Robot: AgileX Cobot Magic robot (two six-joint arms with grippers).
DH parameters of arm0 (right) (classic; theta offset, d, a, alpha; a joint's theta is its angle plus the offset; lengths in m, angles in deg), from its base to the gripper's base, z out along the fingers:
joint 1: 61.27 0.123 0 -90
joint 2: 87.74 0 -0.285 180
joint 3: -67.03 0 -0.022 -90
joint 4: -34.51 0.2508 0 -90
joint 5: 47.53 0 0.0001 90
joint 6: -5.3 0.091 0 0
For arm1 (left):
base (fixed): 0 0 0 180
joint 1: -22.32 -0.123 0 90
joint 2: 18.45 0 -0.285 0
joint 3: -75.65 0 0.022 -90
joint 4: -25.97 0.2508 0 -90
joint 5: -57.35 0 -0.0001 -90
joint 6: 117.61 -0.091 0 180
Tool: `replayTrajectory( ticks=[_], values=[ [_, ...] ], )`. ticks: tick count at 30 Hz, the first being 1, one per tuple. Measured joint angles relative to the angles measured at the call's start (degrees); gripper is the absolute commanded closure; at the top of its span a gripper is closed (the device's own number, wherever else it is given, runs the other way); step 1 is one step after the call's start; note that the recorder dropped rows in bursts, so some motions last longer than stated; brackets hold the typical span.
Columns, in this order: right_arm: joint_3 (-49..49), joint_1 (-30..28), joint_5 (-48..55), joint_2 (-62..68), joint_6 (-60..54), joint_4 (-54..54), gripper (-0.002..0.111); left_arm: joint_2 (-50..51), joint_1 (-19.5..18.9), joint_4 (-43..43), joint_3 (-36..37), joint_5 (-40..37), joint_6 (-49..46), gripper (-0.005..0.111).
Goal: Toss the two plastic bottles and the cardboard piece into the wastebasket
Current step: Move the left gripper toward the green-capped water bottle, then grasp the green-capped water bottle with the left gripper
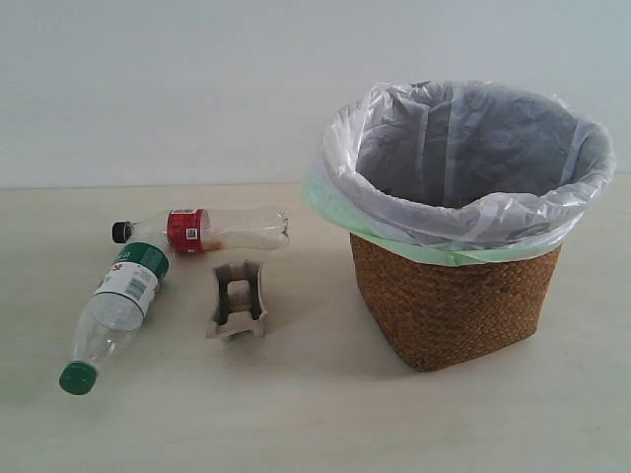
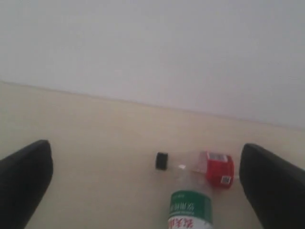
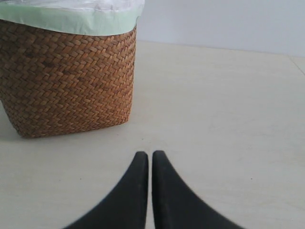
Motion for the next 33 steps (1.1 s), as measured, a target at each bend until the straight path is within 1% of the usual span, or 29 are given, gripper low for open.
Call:
replayTrajectory(
  ticks=[3, 4, 5, 7, 8, 9, 10, 12, 16, 19, 25, 27, 30, 32, 33],
  values=[
    [0.0, 0.0, 0.0, 0.0, 0.0, 0.0, 0.108, 7.7, 2.2, -1.5, -4.6, -6.3, -4.6, 0.003],
    [0.0, 0.0, 0.0, 0.0, 0.0, 0.0, 0.108, 10.3, 2.8, -3.3, -6.3, -8.0, -7.1, 0.003],
    [0.0, 0.0, 0.0, 0.0, 0.0, 0.0, 0.108, 12.8, 3.3, -6.9, -7.9, -9.7, -11.2, 0.003],
    [0.0, 0.0, 0.0, 0.0, 0.0, 0.0, 0.108, 16.8, 4.0, -17.0, -10.8, -12.2, -21.5, 0.003],
    [0.0, 0.0, 0.0, 0.0, 0.0, 0.0, 0.108, 18.9, 4.2, -24.3, -12.4, -13.6, -28.6, 0.003],
    [0.0, 0.0, 0.0, 0.0, 0.0, 0.0, 0.108, 20.9, 4.3, -32.1, -13.8, -15.1, -35.9, 0.002],
    [0.0, 0.0, 0.0, 0.0, 0.0, 0.0, 0.108, 24.3, 4.5, -44.0, -15.8, -17.8, -48.5, 0.002],
    [0.0, 0.0, 0.0, 0.0, 0.0, 0.0, 0.108, 29.0, 4.8, -52.8, -17.6, -19.4, -57.5, 0.002],
    [0.0, 0.0, 0.0, 0.0, 0.0, 0.0, 0.108, 34.8, 4.8, -54.9, -18.1, -19.4, -61.8, 0.002],
    [0.0, 0.0, 0.0, 0.0, 0.0, 0.0, 0.108, 39.7, 5.0, -55.3, -18.2, -19.3, -67.5, 0.002],
    [0.0, 0.0, 0.0, 0.0, 0.0, 0.0, 0.108, 45.1, 5.0, -55.6, -18.2, -17.4, -69.6, 0.003],
    [0.0, 0.0, 0.0, 0.0, 0.0, 0.0, 0.108, 46.5, 5.0, -55.7, -18.2, -16.2, -69.7, 0.013],
    [0.0, 0.0, 0.0, 0.0, 0.0, 0.0, 0.108, 46.9, 5.0, -55.8, -18.2, -15.1, -69.0, 0.041],
    [0.0, 0.0, 0.0, 0.0, 0.0, 0.0, 0.108, 46.9, 5.0, -55.9, -18.5, -14.7, -68.6, 0.068],
    [0.0, 0.0, 0.0, 0.0, 0.0, 0.0, 0.108, 46.9, 5.0, -55.9, -18.6, -14.3, -68.4, 0.083]
  ],
)
